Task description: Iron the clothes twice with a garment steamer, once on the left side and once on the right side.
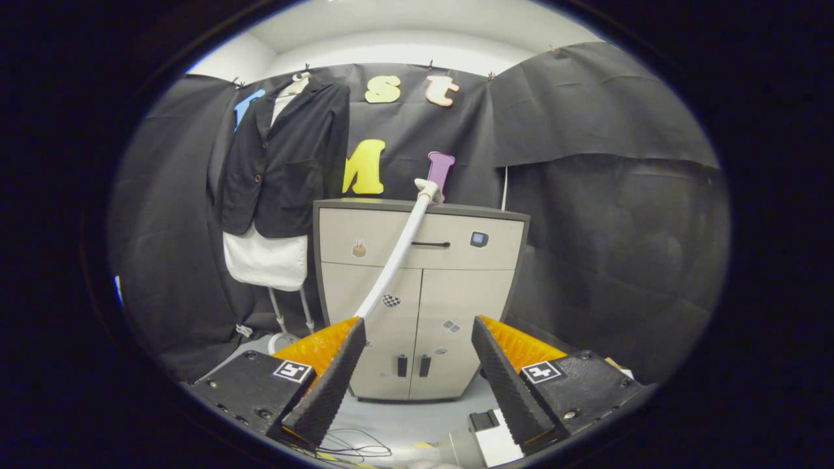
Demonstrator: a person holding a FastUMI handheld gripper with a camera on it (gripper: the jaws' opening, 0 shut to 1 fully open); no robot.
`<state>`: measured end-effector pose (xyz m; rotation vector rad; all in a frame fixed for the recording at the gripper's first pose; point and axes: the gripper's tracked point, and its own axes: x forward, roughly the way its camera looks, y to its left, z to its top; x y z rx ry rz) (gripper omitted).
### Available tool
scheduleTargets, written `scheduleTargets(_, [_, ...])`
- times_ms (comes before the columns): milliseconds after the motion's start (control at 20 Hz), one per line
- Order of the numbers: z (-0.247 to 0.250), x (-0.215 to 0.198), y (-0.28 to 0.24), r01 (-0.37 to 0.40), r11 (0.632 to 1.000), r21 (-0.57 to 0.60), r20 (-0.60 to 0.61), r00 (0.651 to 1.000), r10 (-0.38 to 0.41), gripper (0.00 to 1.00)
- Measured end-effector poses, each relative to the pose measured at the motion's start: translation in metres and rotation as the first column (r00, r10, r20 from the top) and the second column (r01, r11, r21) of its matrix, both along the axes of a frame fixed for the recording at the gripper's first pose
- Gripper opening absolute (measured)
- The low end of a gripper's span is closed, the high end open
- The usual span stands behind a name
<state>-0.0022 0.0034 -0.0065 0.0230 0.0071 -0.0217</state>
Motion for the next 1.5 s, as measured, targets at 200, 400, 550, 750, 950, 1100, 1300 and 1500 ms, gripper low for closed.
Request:
scheduleTargets(200, [0.037, 0.012, -0.015, 0.006, 1.000, 0.024, 0.042, 0.999, -0.007, 1.00])
scheduleTargets(400, [0.103, 0.052, -0.040, -0.011, 1.000, 0.009, 0.113, 0.993, 0.009, 1.00])
scheduleTargets(550, [0.158, 0.099, -0.062, -0.036, 0.999, 0.027, 0.160, 0.987, 0.031, 1.00])
scheduleTargets(750, [0.224, 0.177, -0.088, -0.078, 0.996, 0.041, 0.182, 0.981, 0.070, 1.00])
scheduleTargets(950, [0.269, 0.258, -0.102, -0.140, 0.987, 0.075, 0.146, 0.981, 0.128, 1.00])
scheduleTargets(1100, [0.280, 0.316, -0.098, -0.192, 0.977, 0.092, 0.083, 0.979, 0.185, 1.00])
scheduleTargets(1300, [0.273, 0.378, -0.077, -0.266, 0.955, 0.129, -0.029, 0.962, 0.272, 1.00])
scheduleTargets(1500, [0.250, 0.413, -0.065, -0.273, 0.954, 0.124, -0.158, 0.944, 0.290, 1.00])
